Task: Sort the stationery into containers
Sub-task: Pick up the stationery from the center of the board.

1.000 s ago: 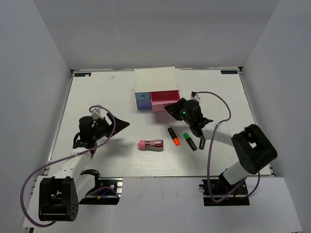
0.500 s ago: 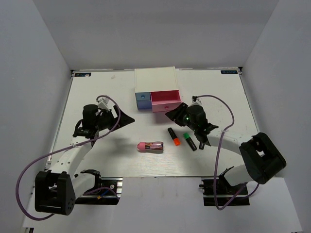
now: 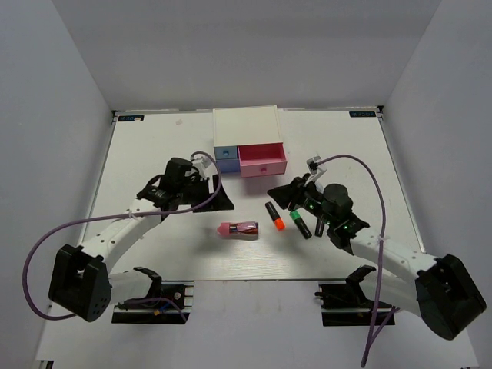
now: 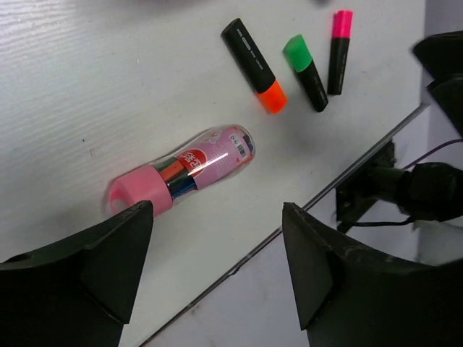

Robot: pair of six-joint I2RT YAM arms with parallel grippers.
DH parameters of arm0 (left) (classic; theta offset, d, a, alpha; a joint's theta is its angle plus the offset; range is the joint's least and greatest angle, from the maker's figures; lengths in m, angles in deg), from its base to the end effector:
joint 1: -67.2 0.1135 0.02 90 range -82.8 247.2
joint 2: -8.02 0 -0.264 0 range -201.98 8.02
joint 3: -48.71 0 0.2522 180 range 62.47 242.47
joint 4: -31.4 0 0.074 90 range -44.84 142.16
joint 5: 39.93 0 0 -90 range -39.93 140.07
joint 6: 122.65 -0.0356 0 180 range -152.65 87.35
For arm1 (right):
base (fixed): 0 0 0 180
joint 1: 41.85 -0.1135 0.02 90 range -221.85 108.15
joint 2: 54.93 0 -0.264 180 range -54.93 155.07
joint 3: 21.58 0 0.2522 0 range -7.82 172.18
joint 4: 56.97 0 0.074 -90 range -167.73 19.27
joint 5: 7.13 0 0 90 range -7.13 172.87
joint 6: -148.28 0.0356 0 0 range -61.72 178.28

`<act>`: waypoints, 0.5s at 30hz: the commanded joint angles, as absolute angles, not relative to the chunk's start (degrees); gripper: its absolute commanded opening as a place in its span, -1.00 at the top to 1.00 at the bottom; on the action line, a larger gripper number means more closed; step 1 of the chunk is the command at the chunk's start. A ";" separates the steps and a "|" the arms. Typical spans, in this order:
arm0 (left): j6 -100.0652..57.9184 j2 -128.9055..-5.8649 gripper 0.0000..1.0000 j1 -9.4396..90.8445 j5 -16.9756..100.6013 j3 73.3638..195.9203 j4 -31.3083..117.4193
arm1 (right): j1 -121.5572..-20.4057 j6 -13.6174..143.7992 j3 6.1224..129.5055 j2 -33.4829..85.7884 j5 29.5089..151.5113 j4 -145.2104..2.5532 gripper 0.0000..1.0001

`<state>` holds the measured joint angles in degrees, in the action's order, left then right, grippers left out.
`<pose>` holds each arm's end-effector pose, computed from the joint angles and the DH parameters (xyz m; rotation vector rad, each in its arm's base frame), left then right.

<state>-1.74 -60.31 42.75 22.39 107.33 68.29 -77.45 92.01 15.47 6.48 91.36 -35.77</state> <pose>0.2149 -0.1159 0.2396 0.1039 2.5120 -1.0084 0.1860 0.1396 0.2353 -0.1495 1.7246 1.0349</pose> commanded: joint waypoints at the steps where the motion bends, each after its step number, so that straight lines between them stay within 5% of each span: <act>1: -10.23 -61.40 -0.61 39.52 28.52 112.21 72.49 | -77.18 74.82 15.38 2.30 96.15 -30.21 0.31; 6: -23.21 -66.67 -0.38 35.57 31.87 117.91 74.15 | -75.87 68.57 18.97 1.85 94.99 -38.19 0.99; 8: -27.27 -71.24 -0.25 33.46 32.58 121.25 75.56 | -74.64 67.86 20.82 1.94 97.35 -41.27 1.00; 12: -36.41 -77.49 -0.31 29.42 35.03 124.96 77.77 | -73.58 64.53 23.11 1.76 97.28 -46.20 1.00; 15: -39.58 -80.47 -0.41 26.69 35.04 126.63 78.90 | -72.53 63.99 24.69 1.50 95.79 -47.26 0.61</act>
